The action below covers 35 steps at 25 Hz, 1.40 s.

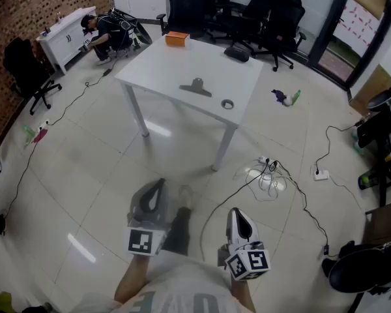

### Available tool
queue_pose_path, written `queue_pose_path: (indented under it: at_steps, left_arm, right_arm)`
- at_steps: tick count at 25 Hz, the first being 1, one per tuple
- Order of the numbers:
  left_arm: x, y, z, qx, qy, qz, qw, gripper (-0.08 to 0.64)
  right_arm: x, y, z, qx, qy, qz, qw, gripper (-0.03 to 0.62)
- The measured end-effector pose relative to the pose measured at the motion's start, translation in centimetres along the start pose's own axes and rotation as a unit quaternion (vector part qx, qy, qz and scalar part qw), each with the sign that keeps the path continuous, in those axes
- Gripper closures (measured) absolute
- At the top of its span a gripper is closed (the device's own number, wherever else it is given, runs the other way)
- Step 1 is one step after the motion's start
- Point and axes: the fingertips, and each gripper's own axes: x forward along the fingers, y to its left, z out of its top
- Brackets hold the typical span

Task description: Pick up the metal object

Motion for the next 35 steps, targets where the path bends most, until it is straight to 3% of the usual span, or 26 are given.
queue_pose_path:
  at_steps: [4,7,10,12,17,26,30,35]
  left_arm:
    - [11.0,5.0,-1.5,0.007,-0.006,0.012,0.9999,0.56]
    - [19.1,8.6,-0.1,0.019,-0.025,0.024,0.9992,0.56]
    - [26.3,10.6,1.5,0.044,-0.053,0.006,0.9976,0.56]
    - [30.1,11.7,2.0,0.055,-0.058,0.003,0.9968,0.56]
    - [36.1,12.7,0.7,0.028,-0.044,0.014,0.9985,0.56]
    - [43.0,12.3,-3.2,0.026,0.001,0.014,0.9996,0.558]
    - [46.4,12.0,-8.8,0.032,0.067,-0.002,0.9972,0.538]
    - [48.8,12.1,-19.4,0.059,0.171,-0.023,0.9832,0.375]
  right_arm:
    - [10.2,-4.1,2.9,-0.006,-0.012,-0.016,1.0,0.58]
    - [18.7,-5.1,6.8,-0.038,-0.025,0.009,0.999,0.58]
    - [26.6,-5.6,10.0,-0.078,-0.031,0.034,0.996,0.58]
    - [30.7,-5.9,12.2,-0.079,-0.046,0.039,0.995,0.58]
    - [37.6,-6.9,14.4,-0.074,-0.04,0.052,0.995,0.58]
    - [44.7,-7.1,15.5,-0.083,-0.003,0.109,0.991,0.58]
    - [46.1,-8.5,14.9,-0.067,0.014,0.102,0.992,0.58]
    - [46.5,-10.0,15.5,-0.076,0.022,0.085,0.993,0.58]
